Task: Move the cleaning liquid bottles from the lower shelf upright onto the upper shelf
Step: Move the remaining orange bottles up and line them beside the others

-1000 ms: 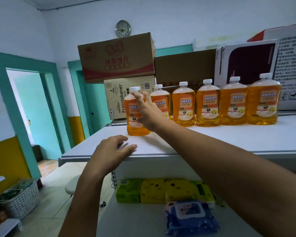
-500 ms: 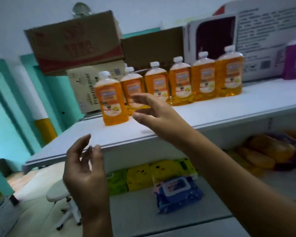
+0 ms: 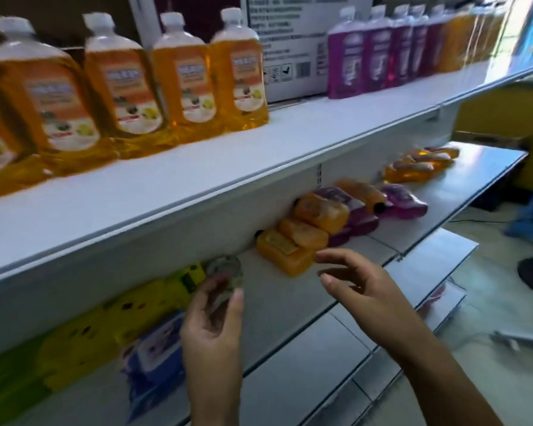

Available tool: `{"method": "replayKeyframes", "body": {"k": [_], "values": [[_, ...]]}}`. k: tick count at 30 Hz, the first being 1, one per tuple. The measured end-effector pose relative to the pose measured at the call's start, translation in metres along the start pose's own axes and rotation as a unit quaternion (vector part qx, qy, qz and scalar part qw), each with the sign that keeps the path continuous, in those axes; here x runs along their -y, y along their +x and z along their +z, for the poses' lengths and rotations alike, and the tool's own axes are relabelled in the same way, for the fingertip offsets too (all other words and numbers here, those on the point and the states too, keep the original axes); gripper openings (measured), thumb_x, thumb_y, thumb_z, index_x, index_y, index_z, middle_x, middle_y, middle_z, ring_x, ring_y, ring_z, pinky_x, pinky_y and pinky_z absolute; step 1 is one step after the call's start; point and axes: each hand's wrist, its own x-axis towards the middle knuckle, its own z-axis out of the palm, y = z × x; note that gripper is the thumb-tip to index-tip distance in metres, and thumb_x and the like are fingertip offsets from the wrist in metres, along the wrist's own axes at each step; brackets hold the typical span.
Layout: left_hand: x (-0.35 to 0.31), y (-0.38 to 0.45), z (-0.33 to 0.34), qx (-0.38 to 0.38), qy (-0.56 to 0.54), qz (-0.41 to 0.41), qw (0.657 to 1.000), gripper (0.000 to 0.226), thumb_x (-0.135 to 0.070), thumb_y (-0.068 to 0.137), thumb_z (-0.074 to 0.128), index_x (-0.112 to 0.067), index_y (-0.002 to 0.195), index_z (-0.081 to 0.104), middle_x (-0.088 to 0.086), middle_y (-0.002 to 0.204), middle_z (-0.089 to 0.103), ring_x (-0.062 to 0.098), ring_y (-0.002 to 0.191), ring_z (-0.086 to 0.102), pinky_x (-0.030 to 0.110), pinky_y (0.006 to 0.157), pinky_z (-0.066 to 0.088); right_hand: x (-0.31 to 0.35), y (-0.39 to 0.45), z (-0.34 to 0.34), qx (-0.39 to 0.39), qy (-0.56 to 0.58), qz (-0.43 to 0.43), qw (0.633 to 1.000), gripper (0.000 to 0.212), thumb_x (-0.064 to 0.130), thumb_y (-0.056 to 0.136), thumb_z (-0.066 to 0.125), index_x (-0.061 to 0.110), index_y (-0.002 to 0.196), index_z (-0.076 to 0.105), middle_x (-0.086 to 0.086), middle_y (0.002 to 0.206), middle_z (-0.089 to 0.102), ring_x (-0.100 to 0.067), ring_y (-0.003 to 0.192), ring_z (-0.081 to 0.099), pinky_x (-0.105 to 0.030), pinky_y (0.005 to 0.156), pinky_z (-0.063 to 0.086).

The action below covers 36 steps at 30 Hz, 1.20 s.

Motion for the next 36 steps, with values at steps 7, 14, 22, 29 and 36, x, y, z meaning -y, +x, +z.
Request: {"method": "replayKeyframes", "body": {"k": [7,14,22,29,36], "values": [[0.043,0.041,0.065,0.037,0.007,-0.055,0.998,0.039,-0.005,0.088,0.07,-0.044,0.091,0.074,-0.008,0.095,0.074,0.015,0.094,0.067,0.013,0.074,0.051,-0.048,0.061,-0.023,0.045,0.327,0.127,0.936,0.039,0.025,0.084,0.077,0.021,0.121,0.068,0.001,0.123,0.07,-0.018,0.113,0.067,-0.033,0.086,0.059],[0.076,0.071,0.147,0.099,0.032,-0.088,0.991,0.028,-0.043,0.073,0.068,-0.041,0.102,0.07,-0.009,0.103,0.074,0.006,0.097,0.069,0.016,0.073,0.052,-0.094,0.145,-0.079,-0.064,0.311,0.166,0.934,0.027,0.008,0.092,0.065,0.018,0.117,0.066,0.002,0.106,0.076,-0.016,0.092,0.074,-0.033,0.083,0.056],[0.124,0.076,0.247,0.156,0.154,-0.127,0.967,0.081,-0.035,0.085,0.076,-0.023,0.151,0.032,0.0,0.15,0.043,0.016,0.136,0.045,0.046,0.11,0.042,-0.136,0.217,-0.115,-0.015,0.145,0.139,0.979,0.021,0.014,0.094,0.065,0.022,0.113,0.067,-0.003,0.106,0.07,-0.02,0.098,0.067,-0.028,0.08,0.056],[0.147,0.071,0.284,0.131,0.31,-0.047,0.94,0.077,-0.025,0.089,0.072,-0.02,0.153,0.03,0.004,0.154,0.031,0.021,0.141,0.03,0.029,0.112,0.034,-0.142,0.321,-0.074,0.182,-0.264,-0.012,0.947,0.05,0.034,0.09,0.064,0.026,0.138,0.053,-0.008,0.136,0.056,-0.027,0.118,0.057,-0.037,0.09,0.052],[0.159,0.074,0.301,0.077,0.463,-0.085,0.879,0.086,-0.053,0.091,0.06,-0.011,0.156,0.021,0.011,0.16,0.026,0.029,0.148,0.021,0.037,0.111,0.034,-0.148,0.377,-0.041,0.284,-0.374,0.014,0.883,0.027,0.023,0.086,0.061,0.009,0.108,0.065,-0.012,0.101,0.066,-0.027,0.088,0.064,-0.032,0.069,0.052]]}}
